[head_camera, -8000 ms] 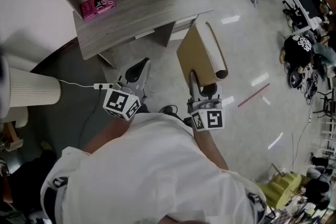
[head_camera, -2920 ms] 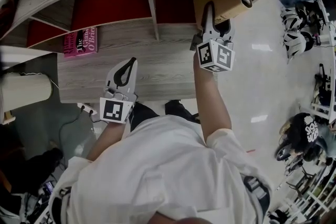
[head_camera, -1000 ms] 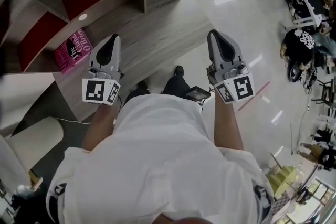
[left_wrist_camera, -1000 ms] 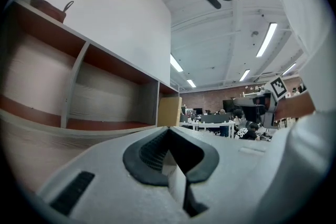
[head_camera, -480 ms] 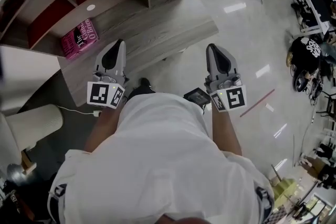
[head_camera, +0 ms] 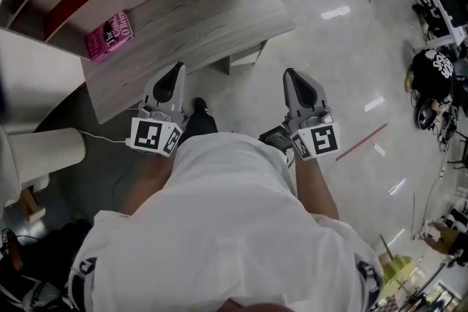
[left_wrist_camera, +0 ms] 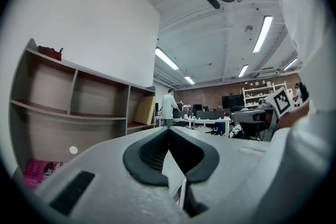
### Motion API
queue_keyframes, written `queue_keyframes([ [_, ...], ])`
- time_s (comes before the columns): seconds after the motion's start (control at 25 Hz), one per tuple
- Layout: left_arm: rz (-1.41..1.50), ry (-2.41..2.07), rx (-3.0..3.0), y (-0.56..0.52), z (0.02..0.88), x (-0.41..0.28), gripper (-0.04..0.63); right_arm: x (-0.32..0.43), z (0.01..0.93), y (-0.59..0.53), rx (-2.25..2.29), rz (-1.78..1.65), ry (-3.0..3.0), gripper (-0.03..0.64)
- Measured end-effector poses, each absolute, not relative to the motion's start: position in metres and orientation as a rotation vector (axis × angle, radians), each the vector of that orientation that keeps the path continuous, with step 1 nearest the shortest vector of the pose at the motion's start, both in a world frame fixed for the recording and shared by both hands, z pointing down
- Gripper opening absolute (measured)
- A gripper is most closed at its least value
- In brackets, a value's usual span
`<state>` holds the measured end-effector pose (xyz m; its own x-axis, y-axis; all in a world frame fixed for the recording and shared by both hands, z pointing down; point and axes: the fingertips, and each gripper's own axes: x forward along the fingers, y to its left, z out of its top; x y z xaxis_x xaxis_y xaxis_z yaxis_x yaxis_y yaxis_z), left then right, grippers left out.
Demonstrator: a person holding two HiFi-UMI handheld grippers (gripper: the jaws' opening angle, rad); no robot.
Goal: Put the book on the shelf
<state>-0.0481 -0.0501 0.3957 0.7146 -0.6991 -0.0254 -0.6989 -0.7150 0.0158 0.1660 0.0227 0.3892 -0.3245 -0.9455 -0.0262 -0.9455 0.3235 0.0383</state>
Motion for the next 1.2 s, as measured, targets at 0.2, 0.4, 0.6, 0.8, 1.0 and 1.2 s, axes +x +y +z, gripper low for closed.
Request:
queue_keyframes([
  [0.2, -0.004, -1.179, 2.892, -0.002, 0.404, -0.033, 0.012, 0.176, 0.400, 0.068, 1.795, -0.028, -2.583, 0.015],
  [0.4, 0.062, -1.136, 2.848, 0.045, 0.427, -0.022, 0.012, 0.176, 0.418, 0.111, 1.727, 0.035, -2.636, 0.015],
  [0.6, 0.135, -1.106, 2.842, 0.082, 0.440, -0.017, 0.012, 0.181, 0.435, 0.143, 1.729, 0.083, -2.644, 0.015],
  [0.8, 0.125, -1.013, 2.840, 0.098, 0.441, -0.025, 0.012, 0.174, 0.441, 0.155, 1.761, 0.132, -2.643, 0.015],
  [1.0, 0.116, -0.934, 2.832, 0.088, 0.446, -0.040, 0.012, 0.160, 0.431, 0.145, 1.834, 0.228, -2.661, 0.015],
  [1.2, 0.092, -0.889, 2.824, 0.077, 0.442, -0.066, 0.012, 0.127, 0.413, 0.134, 1.831, 0.238, -2.681, 0.015],
])
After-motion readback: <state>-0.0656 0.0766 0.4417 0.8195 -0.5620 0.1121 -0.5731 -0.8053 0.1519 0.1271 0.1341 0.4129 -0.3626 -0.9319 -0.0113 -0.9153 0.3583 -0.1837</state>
